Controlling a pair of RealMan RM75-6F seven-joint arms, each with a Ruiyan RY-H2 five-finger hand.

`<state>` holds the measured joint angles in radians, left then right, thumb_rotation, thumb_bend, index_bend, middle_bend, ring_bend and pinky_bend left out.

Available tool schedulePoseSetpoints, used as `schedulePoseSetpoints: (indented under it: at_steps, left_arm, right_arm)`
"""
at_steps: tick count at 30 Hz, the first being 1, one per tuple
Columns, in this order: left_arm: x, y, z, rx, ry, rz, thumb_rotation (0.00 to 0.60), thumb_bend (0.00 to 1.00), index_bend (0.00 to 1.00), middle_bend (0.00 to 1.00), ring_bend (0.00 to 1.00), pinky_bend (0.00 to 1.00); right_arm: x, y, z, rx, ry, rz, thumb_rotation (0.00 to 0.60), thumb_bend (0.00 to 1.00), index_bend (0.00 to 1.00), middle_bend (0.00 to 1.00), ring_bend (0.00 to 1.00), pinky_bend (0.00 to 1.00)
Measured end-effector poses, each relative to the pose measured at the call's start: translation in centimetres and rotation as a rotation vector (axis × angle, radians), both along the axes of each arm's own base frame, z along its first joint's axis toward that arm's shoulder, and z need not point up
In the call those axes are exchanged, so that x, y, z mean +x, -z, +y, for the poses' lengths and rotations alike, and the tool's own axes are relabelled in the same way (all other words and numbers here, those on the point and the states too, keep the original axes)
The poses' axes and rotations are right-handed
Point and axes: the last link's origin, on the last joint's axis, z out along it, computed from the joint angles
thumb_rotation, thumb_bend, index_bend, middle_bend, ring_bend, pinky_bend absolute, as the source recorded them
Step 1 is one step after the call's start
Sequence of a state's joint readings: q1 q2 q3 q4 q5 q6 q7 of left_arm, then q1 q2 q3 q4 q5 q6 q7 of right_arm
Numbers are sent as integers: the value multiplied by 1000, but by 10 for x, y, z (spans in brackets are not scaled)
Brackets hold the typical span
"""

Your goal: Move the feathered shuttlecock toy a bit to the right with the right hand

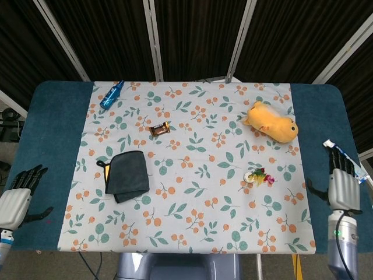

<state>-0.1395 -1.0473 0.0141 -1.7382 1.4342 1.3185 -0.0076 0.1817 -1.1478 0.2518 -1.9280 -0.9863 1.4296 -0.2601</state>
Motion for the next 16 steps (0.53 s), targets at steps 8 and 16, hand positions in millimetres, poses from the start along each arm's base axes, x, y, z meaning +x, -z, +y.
schedulePoseSetpoints:
  at_steps: [8, 16]
  left_arm:
    - [1, -4, -1, 50, 102, 86, 600, 240, 0, 0, 0, 0]
    - [-3, -3, -8, 55, 119, 123, 599, 239, 0, 0, 0, 0]
  right_arm:
    - [-7, 6, 30, 140, -218, 222, 600, 193, 15, 0, 0, 0]
    - [-17, 24, 53, 284, -355, 338, 600, 187, 11, 0, 0, 0]
